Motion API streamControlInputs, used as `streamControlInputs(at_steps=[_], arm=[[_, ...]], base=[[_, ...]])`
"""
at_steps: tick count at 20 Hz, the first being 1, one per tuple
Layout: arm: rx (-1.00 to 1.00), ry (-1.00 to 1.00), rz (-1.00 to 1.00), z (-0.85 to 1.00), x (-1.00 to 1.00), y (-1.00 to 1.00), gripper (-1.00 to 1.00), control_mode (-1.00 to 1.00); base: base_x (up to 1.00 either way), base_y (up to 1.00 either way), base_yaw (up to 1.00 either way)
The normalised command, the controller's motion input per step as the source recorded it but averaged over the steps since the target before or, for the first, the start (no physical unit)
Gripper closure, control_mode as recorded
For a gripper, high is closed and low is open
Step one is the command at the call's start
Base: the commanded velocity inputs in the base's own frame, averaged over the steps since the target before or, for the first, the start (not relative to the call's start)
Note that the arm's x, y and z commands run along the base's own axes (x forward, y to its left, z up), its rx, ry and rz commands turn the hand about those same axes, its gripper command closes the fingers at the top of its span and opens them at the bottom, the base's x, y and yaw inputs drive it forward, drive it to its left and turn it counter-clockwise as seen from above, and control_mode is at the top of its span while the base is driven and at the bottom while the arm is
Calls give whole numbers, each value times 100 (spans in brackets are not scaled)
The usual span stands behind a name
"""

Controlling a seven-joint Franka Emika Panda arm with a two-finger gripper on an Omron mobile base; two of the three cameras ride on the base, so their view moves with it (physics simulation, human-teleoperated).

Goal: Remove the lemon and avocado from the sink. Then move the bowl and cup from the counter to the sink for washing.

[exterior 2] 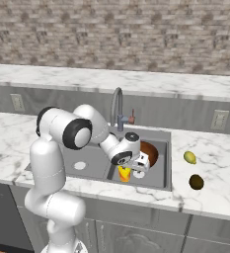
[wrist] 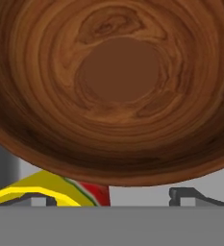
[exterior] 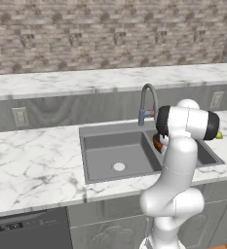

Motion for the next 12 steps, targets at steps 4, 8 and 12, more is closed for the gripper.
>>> streamControlInputs(at_steps=[4,8,12], arm=[[0,0,0,2,0,-1,-100,-100],[0,0,0,7,0,-1,-100,-100],[0,0,0,14,-2,0,-100,-100]], base=[[0,0,0],[0,0,0],[0,0,0]])
